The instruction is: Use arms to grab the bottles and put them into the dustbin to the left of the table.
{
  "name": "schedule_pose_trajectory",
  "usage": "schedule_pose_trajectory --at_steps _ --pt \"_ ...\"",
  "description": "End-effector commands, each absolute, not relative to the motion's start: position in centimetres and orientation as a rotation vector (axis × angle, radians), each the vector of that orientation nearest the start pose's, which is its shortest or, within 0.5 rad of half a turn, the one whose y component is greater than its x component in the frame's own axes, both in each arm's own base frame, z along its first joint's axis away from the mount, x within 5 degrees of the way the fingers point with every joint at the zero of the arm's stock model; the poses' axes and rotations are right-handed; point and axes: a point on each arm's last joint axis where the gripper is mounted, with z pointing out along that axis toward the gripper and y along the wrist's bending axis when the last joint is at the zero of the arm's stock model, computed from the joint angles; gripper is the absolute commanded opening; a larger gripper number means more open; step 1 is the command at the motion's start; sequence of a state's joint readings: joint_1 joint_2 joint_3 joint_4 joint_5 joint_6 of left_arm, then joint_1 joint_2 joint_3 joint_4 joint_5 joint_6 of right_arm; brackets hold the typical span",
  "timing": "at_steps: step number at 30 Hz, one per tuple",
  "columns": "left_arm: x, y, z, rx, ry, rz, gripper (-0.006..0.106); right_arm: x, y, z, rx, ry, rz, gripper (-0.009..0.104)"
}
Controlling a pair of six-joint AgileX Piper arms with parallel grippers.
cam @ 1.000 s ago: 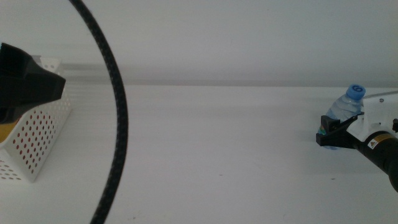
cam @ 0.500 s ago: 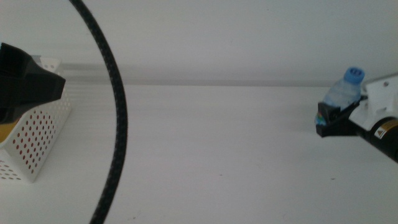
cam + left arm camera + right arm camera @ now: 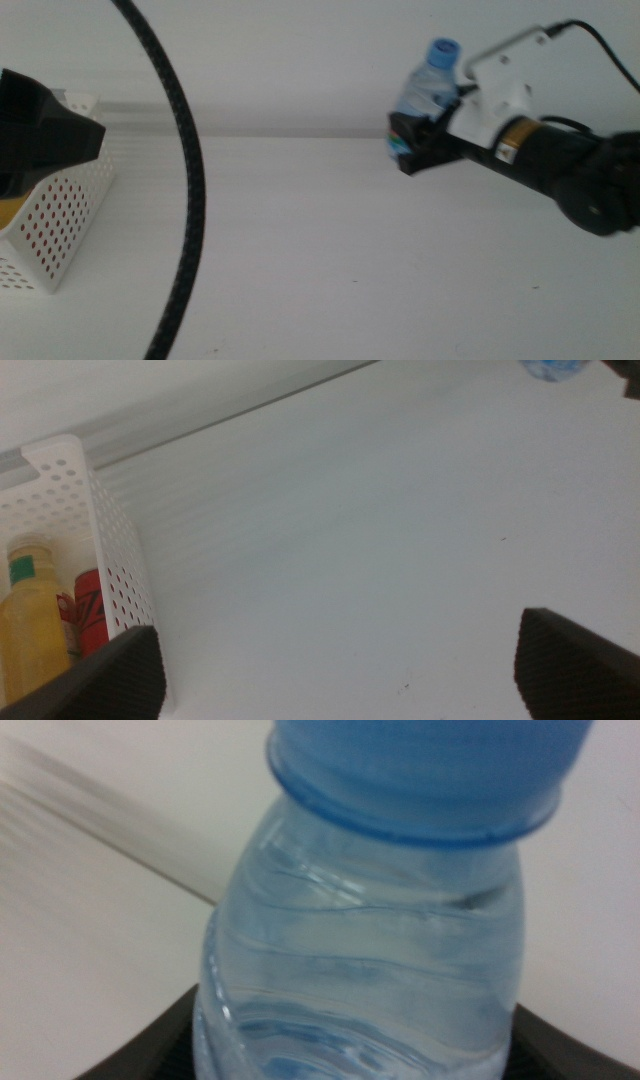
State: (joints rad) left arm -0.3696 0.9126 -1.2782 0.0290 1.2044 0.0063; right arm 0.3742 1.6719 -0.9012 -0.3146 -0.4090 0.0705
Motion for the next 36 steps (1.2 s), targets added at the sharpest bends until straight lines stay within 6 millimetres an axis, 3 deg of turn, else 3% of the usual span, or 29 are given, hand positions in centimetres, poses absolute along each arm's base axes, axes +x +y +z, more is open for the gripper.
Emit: schedule_pose_trajectory --at_steps 1,5,12,21,29,36 --pt "13.1 -5.0 43.9 0.435 2.271 -0.158 0.094 34.3 15.9 24.5 -0.618 1.708 0.267 -0.002" --pt "13.1 -5.0 43.9 0.435 2.271 -0.158 0.094 35.8 18.4 23.2 -0.566 1.757 0.369 -0.002" --pt "13.1 -5.0 43.9 0.435 2.271 -0.158 0.094 36.8 22.4 19.8 -0.633 1.796 0.428 -0.002" --pt "13.1 -5.0 43.9 0.434 2.269 -0.158 0.094 38.7 27.3 17.8 -0.727 1.774 0.451 -0.002" --pt "13.1 -5.0 43.9 0.434 2.267 -0.158 0.094 38.6 29.3 15.4 -0.787 1.803 0.456 -0.002" --pt "13.2 -5.0 43.9 0.433 2.263 -0.159 0.094 38.3 29.9 13.7 -0.843 1.816 0.451 -0.002"
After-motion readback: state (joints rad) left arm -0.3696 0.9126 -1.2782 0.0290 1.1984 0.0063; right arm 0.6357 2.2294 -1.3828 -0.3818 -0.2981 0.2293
